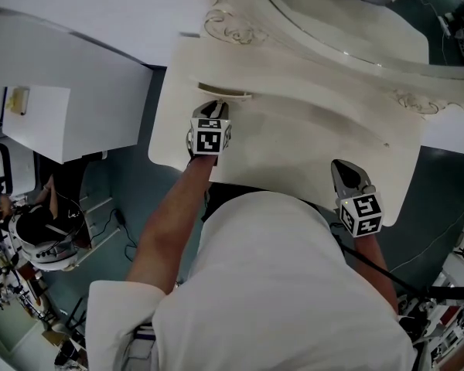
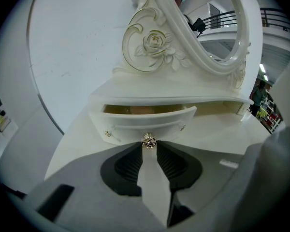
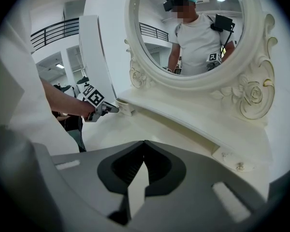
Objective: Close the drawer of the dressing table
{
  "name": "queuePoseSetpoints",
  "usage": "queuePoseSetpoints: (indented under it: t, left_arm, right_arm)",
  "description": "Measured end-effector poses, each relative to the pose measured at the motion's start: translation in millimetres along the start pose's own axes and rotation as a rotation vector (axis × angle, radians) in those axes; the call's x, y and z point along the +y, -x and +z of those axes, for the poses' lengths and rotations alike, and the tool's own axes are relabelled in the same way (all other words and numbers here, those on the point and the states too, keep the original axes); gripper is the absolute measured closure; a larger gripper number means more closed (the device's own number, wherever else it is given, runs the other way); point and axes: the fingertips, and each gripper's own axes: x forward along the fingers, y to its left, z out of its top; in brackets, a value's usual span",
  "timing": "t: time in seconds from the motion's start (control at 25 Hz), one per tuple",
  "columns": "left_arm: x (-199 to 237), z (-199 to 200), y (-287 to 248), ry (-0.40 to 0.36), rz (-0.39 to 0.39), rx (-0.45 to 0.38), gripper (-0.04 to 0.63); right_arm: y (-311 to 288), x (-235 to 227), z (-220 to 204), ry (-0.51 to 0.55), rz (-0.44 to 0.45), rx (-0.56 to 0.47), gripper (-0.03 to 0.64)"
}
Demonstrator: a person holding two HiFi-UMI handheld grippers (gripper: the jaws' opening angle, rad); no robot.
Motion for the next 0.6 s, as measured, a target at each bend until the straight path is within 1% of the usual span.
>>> queuePoseSetpoints:
  t: [0.6]
  left_arm:
    - [3.2, 22.2, -19.0, -0.022, 0.005, -0.006, 0.499]
  right_arm:
    - [-3.5, -14.3, -2.5, -0.029, -0.013, 0.011, 0.615]
